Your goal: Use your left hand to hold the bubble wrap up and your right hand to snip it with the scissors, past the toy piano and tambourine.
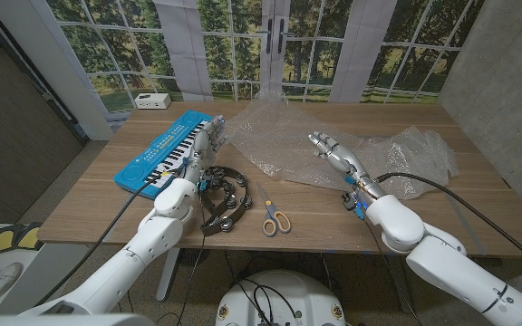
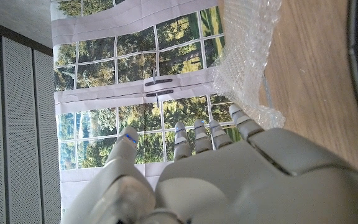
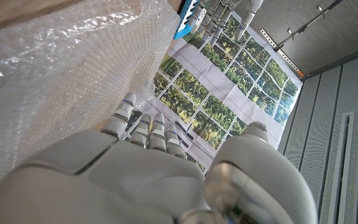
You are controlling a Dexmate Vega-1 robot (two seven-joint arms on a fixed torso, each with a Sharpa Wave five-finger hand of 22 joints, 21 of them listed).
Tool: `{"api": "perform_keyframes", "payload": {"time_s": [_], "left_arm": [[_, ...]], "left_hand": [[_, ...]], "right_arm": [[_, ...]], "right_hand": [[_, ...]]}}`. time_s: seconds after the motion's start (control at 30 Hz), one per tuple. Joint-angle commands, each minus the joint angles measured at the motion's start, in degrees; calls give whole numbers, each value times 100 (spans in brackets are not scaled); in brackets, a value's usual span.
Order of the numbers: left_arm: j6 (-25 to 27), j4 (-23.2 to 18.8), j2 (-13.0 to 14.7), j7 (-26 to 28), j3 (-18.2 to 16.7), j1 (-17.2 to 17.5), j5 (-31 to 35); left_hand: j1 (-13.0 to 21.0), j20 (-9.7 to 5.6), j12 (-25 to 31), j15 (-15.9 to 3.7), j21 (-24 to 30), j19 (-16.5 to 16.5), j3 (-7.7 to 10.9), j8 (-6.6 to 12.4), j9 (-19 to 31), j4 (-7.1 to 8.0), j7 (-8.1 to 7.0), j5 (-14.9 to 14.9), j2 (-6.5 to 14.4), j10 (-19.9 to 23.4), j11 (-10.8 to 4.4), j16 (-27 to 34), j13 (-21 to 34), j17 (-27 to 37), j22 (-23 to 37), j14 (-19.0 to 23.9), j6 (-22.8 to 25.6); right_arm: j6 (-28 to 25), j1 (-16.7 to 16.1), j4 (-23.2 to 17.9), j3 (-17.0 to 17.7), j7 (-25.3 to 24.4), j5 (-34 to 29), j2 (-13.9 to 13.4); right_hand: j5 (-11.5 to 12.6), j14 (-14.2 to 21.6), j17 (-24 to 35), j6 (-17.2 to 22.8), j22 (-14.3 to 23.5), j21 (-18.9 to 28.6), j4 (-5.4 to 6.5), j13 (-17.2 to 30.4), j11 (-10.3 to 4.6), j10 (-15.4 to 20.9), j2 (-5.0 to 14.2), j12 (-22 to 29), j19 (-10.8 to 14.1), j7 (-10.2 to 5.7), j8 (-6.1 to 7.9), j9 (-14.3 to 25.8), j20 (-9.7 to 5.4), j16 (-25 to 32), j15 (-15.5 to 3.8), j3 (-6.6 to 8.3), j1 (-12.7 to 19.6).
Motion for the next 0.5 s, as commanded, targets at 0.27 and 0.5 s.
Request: {"api": "perform_keyframes", "payload": {"time_s": [0.27, 0.5], "left_arm": [[172, -243, -20, 366, 76, 3, 263], [146, -263, -10, 498, 107, -2, 453]], "left_hand": [[25, 20, 73, 43, 54, 50, 14, 45, 23, 56, 28, 23, 59, 92, 36, 47, 11, 15, 19, 45, 95], [13, 10, 76, 55, 58, 65, 16, 52, 24, 71, 56, 22, 77, 104, 51, 49, 12, 18, 19, 55, 125]], "right_arm": [[-413, -373, -374, 186, -398, -225, -74], [-602, -442, -487, 142, -553, -338, -16]], "right_hand": [[-5, -20, 9, -21, 11, -11, -64, 19, 14, -23, 55, -27, 80, 37, -33, 8, -54, -20, 42, 40, 87], [-7, -37, 6, -39, 11, -14, -94, 17, 18, -53, 71, -41, 80, 40, -39, 8, -58, -31, 47, 65, 135]]}}
